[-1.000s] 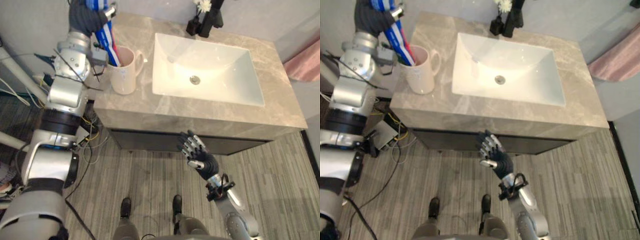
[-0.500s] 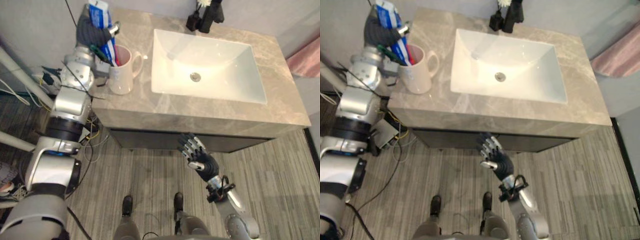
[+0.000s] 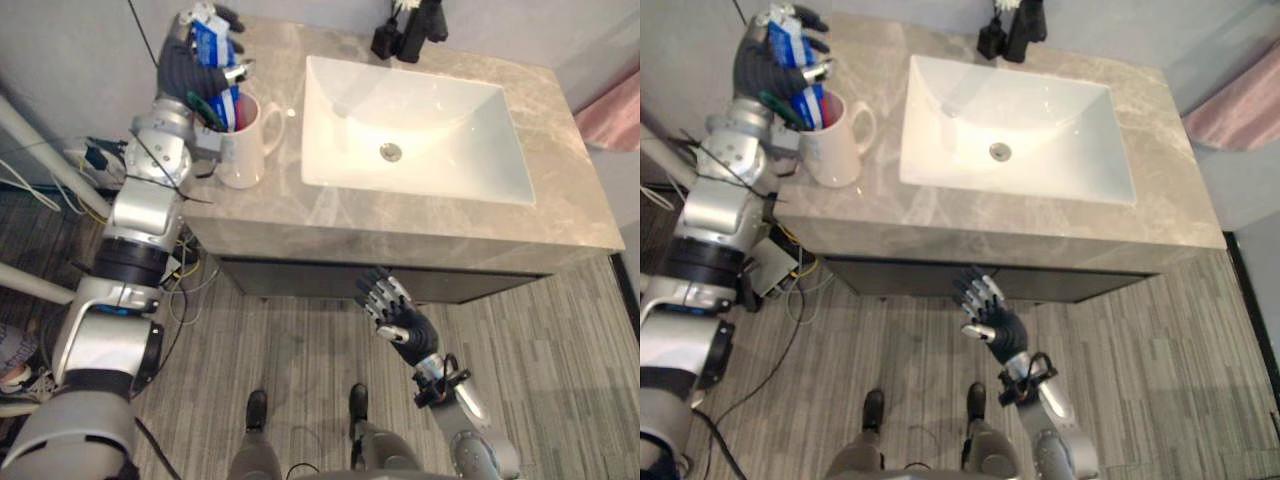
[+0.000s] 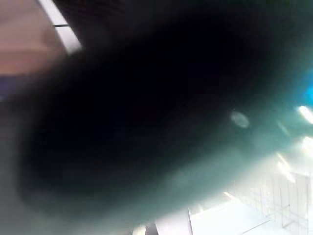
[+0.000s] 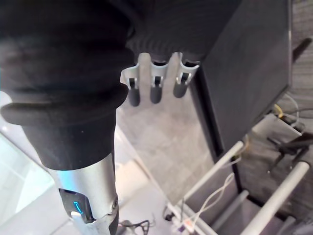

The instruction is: Organize washtable

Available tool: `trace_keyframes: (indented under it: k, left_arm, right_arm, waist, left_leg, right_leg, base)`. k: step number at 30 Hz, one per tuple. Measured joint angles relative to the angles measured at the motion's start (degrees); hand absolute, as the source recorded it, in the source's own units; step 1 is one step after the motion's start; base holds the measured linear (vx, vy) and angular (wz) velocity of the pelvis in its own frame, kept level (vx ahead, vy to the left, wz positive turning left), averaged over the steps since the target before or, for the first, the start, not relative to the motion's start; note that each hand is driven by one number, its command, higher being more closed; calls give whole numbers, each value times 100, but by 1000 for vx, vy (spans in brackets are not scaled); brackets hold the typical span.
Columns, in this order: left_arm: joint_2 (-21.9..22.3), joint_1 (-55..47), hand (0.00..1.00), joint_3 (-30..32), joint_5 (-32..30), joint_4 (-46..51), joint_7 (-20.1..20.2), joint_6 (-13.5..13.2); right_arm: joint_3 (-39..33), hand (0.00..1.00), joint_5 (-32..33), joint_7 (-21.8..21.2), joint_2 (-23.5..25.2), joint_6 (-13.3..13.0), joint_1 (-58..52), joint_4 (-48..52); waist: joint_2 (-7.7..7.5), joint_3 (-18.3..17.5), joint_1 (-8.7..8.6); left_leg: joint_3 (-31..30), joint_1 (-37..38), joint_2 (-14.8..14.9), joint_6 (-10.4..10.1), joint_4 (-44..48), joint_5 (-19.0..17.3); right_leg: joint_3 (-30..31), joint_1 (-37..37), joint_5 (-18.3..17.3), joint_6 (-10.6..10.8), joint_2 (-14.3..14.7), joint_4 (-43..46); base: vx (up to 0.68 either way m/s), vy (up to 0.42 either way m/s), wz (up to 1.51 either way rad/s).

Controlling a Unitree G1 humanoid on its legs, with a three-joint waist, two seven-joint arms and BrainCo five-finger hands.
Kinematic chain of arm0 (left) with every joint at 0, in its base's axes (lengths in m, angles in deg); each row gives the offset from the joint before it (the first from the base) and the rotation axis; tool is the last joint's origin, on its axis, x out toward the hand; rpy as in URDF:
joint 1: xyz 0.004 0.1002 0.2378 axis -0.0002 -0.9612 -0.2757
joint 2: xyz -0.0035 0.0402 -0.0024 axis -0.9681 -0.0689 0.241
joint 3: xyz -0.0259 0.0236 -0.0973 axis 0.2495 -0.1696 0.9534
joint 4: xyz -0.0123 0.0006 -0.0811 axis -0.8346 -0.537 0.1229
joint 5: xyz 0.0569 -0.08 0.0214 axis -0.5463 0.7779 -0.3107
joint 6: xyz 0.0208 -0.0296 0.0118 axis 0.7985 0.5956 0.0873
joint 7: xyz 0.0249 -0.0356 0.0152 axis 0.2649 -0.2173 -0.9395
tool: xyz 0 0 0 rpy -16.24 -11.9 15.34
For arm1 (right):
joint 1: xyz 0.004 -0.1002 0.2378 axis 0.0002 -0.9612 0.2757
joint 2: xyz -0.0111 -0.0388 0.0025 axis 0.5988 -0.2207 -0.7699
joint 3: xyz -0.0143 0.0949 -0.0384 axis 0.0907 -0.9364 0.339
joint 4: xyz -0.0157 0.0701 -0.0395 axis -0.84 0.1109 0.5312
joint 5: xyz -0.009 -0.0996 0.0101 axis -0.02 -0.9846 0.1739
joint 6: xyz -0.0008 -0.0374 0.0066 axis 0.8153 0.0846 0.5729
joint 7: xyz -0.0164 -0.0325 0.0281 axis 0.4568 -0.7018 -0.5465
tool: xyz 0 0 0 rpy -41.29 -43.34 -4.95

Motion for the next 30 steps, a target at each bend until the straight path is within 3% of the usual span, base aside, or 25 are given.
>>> trace_keyframes:
  k: [7,17,24,26,30]
  left_arm:
    - [0,2,0,-5,14,206,15,-25]
    - [-24,21,0,-31,86,212,28,-55]
    - [-269,421,0,-66,143,219,20,-151]
    - [-379,568,0,-67,132,375,-15,-158]
    - [-652,625,0,-47,-36,1449,-195,-436]
  right_arm:
    - [0,0,0,0,1,19,2,-3]
    - [-1,0,5,-3,-1,26,10,-69]
    - [7,0,20,-5,-1,26,52,-95]
    - [10,0,33,-6,-1,26,61,-121]
    - [-3,0,92,-32,-3,25,43,-122]
  waist:
    - [36,-5,6]
    - [247,-50,35]
    - [295,-78,43]
    - [304,-101,48]
    - [442,-263,163]
  left_leg:
    - [-10,26,-2,0,13,0]
    - [-26,75,-14,0,88,0]
    - [-78,97,-21,0,129,3]
    - [-109,103,-23,0,130,4]
    - [-126,111,-38,3,115,6]
  right_leg:
    - [4,25,6,0,-2,1]
    - [-20,128,34,7,-11,1]
    - [-48,186,61,2,-14,0]
    - [-72,207,61,2,-17,-3]
    - [-152,229,59,1,-29,-2]
  base:
    - [0,0,0]
    - [-13,-1,1]
    - [-28,-1,2]
    - [-13,-3,6]
    - [-4,-3,5]
